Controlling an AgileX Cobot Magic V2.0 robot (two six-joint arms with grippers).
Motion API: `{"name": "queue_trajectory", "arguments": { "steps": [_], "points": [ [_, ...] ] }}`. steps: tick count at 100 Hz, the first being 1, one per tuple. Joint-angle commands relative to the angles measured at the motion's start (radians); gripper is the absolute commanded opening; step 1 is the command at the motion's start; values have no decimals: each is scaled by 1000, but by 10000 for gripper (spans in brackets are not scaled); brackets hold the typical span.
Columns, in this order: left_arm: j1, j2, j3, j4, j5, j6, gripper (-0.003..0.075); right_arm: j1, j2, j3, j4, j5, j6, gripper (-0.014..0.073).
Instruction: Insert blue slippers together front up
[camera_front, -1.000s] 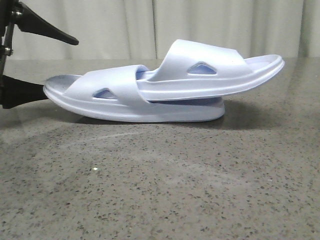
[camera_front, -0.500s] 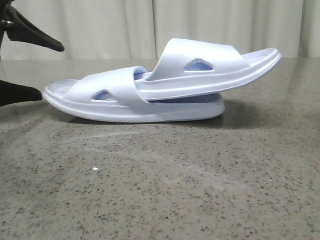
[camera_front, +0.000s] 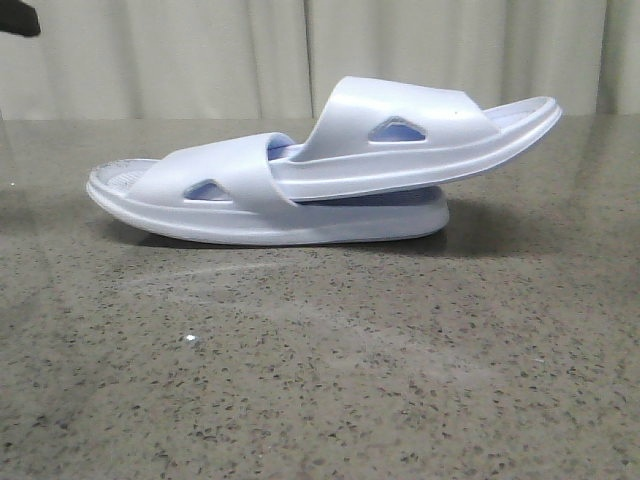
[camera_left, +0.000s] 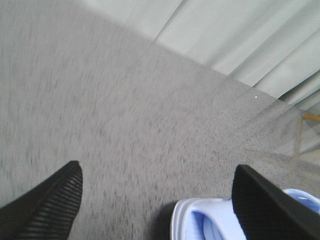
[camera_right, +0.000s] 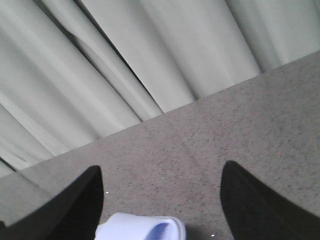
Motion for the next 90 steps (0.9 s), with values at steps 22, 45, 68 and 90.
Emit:
{"name": "queue_trajectory", "arguments": {
  "steps": [22,45,68,90],
  "points": [
    [2,-252,-46,12,-125,156,536,-9,-1,-34,-438,-24,-10,436],
    [2,-435,-40,89,-270,160,536,-9,-1,-34,-611,-41,-10,436],
    [2,-627,44,95,-381,160,536,-9,-1,-1,-658,-144,-10,436],
    [2,-775,182,95,-384,158,536,-9,-9,71,-673,-169,-10,436]
  ]
}}
